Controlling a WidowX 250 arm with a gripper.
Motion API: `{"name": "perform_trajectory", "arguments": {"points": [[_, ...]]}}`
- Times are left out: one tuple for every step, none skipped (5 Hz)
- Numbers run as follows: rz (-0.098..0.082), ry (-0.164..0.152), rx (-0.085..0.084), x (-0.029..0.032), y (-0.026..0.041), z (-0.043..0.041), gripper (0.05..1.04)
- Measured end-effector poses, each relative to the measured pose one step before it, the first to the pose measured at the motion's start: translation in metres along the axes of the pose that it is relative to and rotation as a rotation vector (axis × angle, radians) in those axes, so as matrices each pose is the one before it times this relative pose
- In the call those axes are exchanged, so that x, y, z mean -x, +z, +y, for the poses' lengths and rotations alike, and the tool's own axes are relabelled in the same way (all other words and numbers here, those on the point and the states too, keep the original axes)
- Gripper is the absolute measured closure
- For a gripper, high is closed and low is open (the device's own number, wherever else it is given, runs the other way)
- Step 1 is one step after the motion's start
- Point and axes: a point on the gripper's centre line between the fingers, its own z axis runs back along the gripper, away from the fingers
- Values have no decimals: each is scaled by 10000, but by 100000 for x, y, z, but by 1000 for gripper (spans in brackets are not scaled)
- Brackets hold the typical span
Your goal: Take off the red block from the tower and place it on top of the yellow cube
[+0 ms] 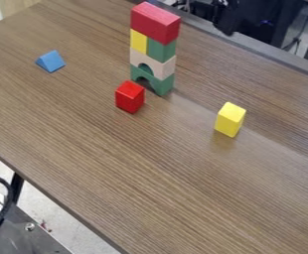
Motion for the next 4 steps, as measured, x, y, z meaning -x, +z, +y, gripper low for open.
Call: {"name": "perform_trajectory", "arguments": {"points": [[-44, 376, -73, 1315, 89, -69, 84], [-56, 367, 33, 1258, -171, -64, 84], [-70, 353, -2, 1183, -158, -9, 84], [24, 108, 42, 834, -670, -105, 84]]}}
